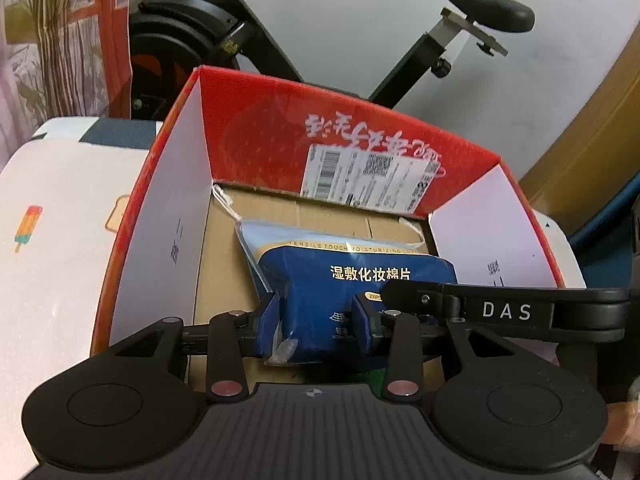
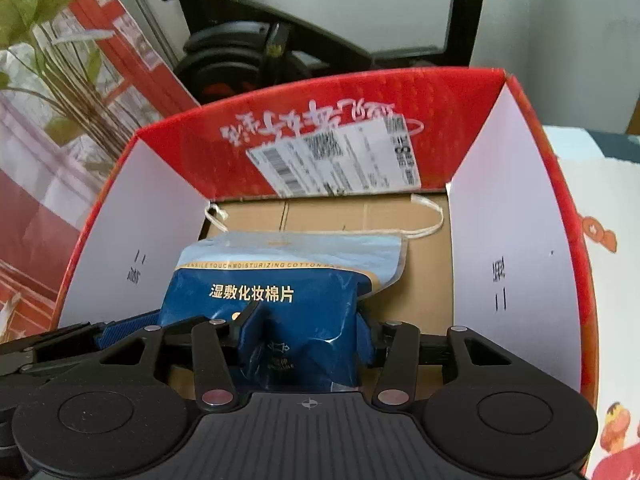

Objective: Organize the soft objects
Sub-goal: 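Lift the blue bag with the left tool and release it into the red box, then move the left tool down to the clear bag of black fabric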

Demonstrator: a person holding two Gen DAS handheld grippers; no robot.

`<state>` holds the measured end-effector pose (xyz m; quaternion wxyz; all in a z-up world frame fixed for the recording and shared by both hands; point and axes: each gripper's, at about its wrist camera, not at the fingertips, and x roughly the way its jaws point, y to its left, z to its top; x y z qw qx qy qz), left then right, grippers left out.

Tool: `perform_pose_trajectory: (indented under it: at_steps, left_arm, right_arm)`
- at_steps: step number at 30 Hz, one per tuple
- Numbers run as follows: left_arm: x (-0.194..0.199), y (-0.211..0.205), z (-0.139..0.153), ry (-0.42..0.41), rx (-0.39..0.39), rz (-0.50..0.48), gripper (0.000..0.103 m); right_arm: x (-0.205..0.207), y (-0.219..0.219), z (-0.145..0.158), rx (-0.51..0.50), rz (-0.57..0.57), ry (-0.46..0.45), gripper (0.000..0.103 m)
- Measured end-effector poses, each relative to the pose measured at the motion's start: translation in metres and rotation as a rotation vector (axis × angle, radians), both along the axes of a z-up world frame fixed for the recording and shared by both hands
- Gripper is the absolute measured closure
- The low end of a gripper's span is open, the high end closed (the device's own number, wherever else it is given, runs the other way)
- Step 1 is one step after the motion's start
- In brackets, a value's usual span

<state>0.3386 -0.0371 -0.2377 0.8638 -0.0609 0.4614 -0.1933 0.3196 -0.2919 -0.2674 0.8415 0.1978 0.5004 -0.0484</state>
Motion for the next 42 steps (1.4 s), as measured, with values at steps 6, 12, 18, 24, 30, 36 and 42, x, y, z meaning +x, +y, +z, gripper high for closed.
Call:
perform_pose_trajectory:
  at_steps: [6, 12, 18, 24, 30, 36, 42]
  left_arm:
    - [-0.003, 0.003, 0.002, 0.013, 0.002, 0.003, 0.062]
    - [-0.013, 0.015, 0.018, -0.031, -0.015, 0.031, 0.062]
    - [-0.03, 0.017, 0.037, -0.087, -0.006, 0.041, 0.059]
    - [-0.058, 0.019, 0.055, -0.179, 0.046, 0.051, 0.041]
    - [-0.093, 0.031, 0.071, -0.271, 0.083, 0.069, 0.005]
    - [-0.131, 0.044, 0.085, -0.382, 0.125, 0.113, 0.0]
    - [-0.158, 0.051, 0.077, -0.4, 0.13, 0.123, 0.0]
  right_arm:
    - [-0.004, -0.003, 0.0, -0.004, -0.049, 0.032, 0.058]
    - [-0.016, -0.013, 0.005, 0.01, -0.112, 0.029, 0.054]
    - [-0.041, -0.007, 0.034, -0.037, -0.082, -0.098, 0.038]
    - [-0.074, 0.016, 0.054, -0.188, 0.014, -0.212, 0.023]
    - [-0.114, 0.033, 0.072, -0.233, 0.023, -0.325, 0.0]
    - [-0.152, 0.041, 0.076, -0.232, 0.026, -0.395, 0.0]
    - [-0.192, 0.044, 0.065, -0.223, 0.0, -0.453, 0.0]
